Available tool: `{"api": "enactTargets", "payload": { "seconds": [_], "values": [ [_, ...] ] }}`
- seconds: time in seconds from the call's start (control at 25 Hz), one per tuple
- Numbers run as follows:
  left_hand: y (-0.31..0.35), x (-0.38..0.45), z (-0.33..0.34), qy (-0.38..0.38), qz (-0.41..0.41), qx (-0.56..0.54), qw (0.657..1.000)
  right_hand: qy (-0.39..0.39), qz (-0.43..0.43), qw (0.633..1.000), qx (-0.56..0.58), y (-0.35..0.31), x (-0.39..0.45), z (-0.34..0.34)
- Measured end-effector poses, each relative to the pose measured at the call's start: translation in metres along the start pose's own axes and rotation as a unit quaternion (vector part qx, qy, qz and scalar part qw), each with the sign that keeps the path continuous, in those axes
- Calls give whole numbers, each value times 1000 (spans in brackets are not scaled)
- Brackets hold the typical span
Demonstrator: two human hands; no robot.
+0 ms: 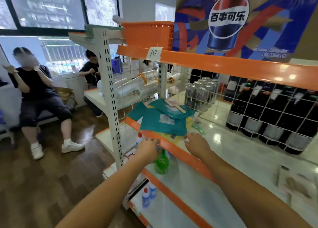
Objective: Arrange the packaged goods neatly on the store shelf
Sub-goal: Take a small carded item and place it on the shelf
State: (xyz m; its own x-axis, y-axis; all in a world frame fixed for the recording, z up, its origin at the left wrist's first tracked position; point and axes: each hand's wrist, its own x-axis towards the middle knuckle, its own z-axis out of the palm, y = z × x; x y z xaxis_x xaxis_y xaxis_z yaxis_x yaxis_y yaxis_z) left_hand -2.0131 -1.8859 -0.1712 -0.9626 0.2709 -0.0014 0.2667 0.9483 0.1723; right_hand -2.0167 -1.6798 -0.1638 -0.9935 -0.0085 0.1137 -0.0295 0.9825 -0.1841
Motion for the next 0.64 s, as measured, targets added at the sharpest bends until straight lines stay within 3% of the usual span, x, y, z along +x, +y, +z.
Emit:
{"api": "enactTargets", "payload": {
  "seconds": [0.44, 0.64],
  "values": [
    [-2, 110, -20, 34, 10, -14, 999, -7, 2, 1000, -24, 14, 119, 3],
    [-21, 167, -36, 24, 39, -15, 999, 19, 54, 998, 20, 11, 172, 0]
  ]
}}
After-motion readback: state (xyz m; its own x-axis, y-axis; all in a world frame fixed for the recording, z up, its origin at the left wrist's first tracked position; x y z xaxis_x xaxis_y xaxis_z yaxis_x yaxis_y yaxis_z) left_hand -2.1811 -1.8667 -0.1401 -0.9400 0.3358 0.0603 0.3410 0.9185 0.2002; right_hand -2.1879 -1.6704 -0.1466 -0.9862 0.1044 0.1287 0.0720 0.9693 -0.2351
